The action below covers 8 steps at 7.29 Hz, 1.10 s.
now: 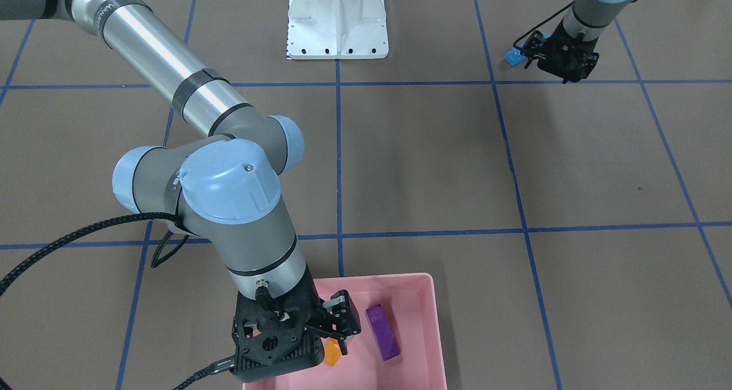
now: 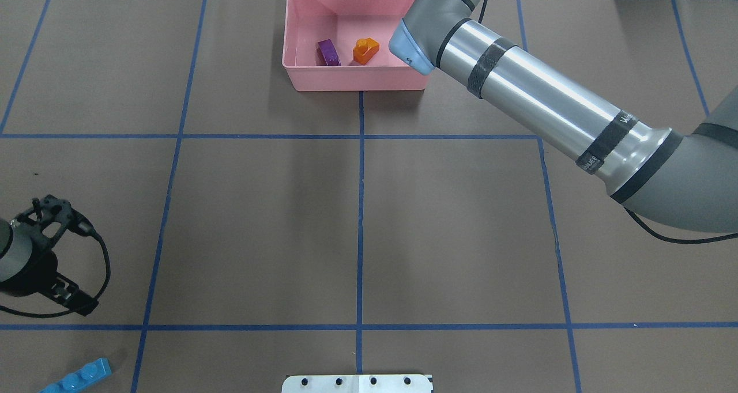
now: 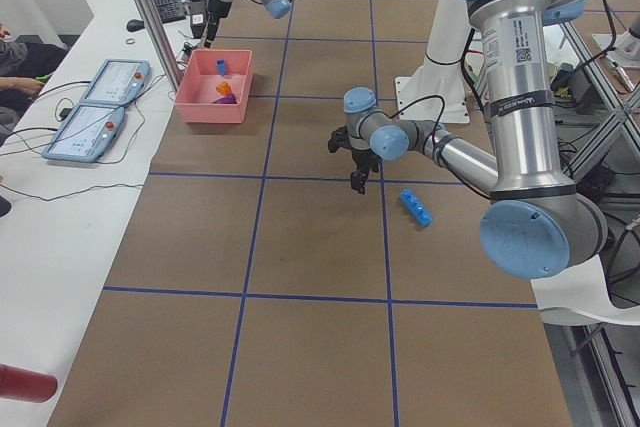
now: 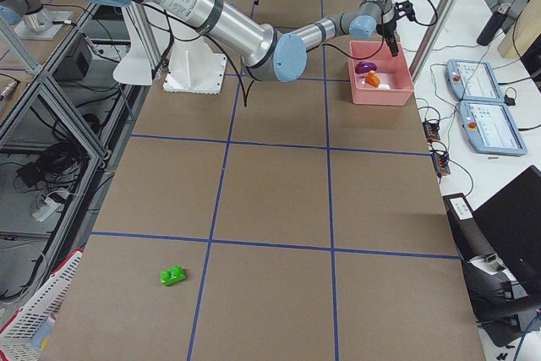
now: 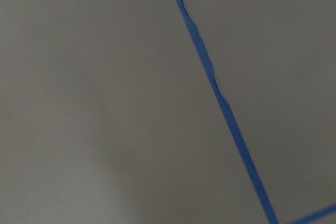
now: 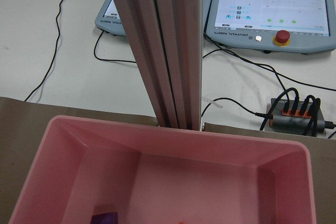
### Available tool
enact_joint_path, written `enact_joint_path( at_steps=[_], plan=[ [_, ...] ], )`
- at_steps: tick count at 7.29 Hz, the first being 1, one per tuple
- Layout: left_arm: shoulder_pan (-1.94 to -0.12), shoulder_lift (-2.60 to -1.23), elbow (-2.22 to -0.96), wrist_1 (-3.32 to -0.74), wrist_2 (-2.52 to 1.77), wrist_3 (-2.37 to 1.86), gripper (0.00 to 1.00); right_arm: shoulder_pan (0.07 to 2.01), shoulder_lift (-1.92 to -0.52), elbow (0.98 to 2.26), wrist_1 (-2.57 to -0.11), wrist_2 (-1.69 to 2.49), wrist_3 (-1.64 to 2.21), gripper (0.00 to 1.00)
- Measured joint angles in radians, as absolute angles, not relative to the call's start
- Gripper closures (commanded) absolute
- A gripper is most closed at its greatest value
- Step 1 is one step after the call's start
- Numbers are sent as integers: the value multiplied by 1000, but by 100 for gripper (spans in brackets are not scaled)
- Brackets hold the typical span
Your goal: Put all blocks into box
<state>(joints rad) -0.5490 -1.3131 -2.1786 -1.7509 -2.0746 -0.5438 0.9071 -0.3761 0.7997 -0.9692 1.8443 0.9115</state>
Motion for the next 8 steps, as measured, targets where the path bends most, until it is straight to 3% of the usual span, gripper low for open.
enact_joint_path(
  at_steps=[4, 6, 8],
  plan=[
    [-357, -1251, -2190, -1750, -2058, -552, 0, 974, -388, 891, -1102, 1989, 905, 1],
    [-312, -1243, -2174, -1751, -2058, -555, 0, 1022, -423, 1075, -1371, 2076, 842, 1],
    [-286, -1246, -2150, -1754, -2059, -557, 0, 1054, -553, 1337, -1666, 2102, 696, 0]
  ],
)
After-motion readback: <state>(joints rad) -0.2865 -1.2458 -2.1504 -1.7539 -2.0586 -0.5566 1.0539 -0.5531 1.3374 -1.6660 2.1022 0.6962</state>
